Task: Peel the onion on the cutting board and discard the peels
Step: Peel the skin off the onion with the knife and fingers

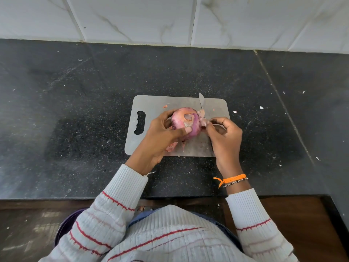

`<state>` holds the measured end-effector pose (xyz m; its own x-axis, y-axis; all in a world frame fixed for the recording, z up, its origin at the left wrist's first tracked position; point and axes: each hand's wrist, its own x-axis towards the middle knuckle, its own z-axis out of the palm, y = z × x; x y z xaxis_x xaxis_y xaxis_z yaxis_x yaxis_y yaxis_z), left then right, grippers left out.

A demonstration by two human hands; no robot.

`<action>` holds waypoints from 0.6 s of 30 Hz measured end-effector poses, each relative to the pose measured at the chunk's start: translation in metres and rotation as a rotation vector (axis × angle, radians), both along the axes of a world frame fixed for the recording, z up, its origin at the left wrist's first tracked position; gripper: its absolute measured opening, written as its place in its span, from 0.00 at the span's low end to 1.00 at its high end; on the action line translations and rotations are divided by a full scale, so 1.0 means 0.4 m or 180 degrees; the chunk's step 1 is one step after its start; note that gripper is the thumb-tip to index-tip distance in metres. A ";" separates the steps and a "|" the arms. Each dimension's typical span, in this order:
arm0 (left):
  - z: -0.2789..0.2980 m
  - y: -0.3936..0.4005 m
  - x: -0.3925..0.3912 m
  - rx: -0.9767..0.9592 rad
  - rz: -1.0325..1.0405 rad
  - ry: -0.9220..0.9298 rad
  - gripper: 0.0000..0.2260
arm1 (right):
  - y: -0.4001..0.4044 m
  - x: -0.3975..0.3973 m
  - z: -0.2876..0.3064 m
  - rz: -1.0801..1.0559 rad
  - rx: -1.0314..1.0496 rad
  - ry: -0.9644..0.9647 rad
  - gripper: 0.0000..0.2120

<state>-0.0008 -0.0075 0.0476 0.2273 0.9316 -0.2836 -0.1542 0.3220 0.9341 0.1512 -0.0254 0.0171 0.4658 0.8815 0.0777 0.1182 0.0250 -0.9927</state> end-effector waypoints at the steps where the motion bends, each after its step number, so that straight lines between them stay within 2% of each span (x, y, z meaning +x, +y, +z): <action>1: 0.001 0.002 -0.003 -0.0054 0.0025 -0.0086 0.22 | -0.001 0.002 -0.004 -0.0002 -0.0059 -0.0111 0.02; 4: 0.003 0.010 -0.011 -0.0128 0.0123 -0.0205 0.24 | -0.004 0.007 -0.009 0.0077 -0.0145 -0.0486 0.04; 9: -0.001 0.012 -0.015 -0.0133 0.0267 -0.0134 0.30 | -0.012 -0.015 0.022 0.0253 0.0101 -0.0669 0.06; 13: 0.001 0.005 -0.009 0.0135 0.0234 0.0105 0.29 | -0.011 -0.043 0.050 0.0406 0.0323 -0.0386 0.07; 18: 0.003 0.001 -0.012 0.0331 0.0047 0.0214 0.29 | -0.001 -0.034 0.034 0.0128 0.0184 -0.0153 0.02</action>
